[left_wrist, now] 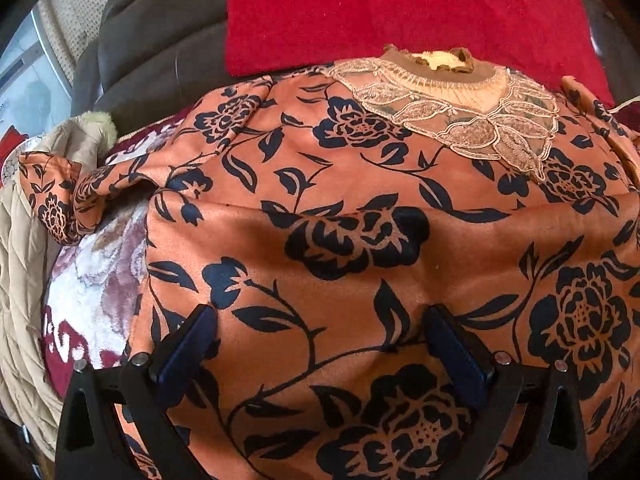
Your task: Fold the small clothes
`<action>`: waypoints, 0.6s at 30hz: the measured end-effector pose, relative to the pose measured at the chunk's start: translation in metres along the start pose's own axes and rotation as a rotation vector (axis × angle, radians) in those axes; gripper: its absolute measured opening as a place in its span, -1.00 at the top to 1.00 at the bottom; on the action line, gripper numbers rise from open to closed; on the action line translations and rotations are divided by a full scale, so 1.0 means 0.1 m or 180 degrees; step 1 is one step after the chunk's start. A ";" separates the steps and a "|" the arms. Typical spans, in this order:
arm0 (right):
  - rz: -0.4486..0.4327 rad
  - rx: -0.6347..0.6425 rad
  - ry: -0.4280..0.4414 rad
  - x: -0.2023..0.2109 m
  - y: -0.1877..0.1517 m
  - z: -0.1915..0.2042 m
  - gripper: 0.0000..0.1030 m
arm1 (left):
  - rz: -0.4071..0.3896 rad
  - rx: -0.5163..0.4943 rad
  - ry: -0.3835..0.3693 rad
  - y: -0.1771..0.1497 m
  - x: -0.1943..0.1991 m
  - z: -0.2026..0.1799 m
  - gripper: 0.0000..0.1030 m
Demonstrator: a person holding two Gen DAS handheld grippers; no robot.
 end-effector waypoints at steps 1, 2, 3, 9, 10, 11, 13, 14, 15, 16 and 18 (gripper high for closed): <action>-0.0031 -0.0052 -0.0038 -0.05 0.05 -0.04 -0.27 | -0.0009 0.0004 0.0007 0.00 0.00 0.00 -1.00; -0.0075 -0.0075 -0.0045 -0.09 0.11 -0.07 0.12 | -0.0013 0.0000 0.0013 0.01 -0.01 -0.02 -1.00; -0.0081 -0.0050 -0.0021 -0.13 0.15 -0.07 0.40 | -0.0010 0.0004 0.0009 0.01 -0.01 -0.02 -1.00; -0.0130 0.0521 0.0129 -0.05 0.05 0.47 0.80 | -0.0133 0.0140 -0.0145 0.07 0.11 0.04 -1.00; -0.0122 0.0697 0.0207 0.01 -0.03 0.65 0.81 | -0.0199 0.0198 -0.0180 0.10 0.15 0.06 -1.00; -0.0107 0.0901 0.0325 0.08 -0.14 0.89 0.81 | -0.0309 0.0256 -0.0181 0.15 0.22 0.10 -1.00; -0.0020 0.1245 0.0629 0.24 -0.48 1.38 0.81 | -0.0542 0.0360 -0.0116 0.23 0.35 0.21 -1.00; 0.0042 0.1355 0.0768 0.31 -0.67 1.59 0.81 | -0.0612 0.0407 -0.0104 0.25 0.40 0.25 -1.00; 0.0118 0.1466 0.0909 0.38 -0.88 1.79 0.81 | -0.0678 0.0469 -0.0094 0.28 0.43 0.32 -1.00; 0.0211 0.1572 0.1035 0.42 -1.13 1.99 0.81 | -0.0736 0.0550 -0.0082 0.30 0.47 0.39 -1.00; 0.0419 0.1796 0.1222 0.46 -1.64 2.31 0.81 | -0.0765 0.0642 -0.0078 0.31 0.48 0.49 -1.00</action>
Point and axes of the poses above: each gripper's, at about its wrist camera, not at the fingertips, and x roughly against the way its jaws point, z to its left, y to its top, the point moved 8 cm from there along -x, roughly the way its jaws point, and after that the axes turned 1 degree about y, right-handed, at the moved point
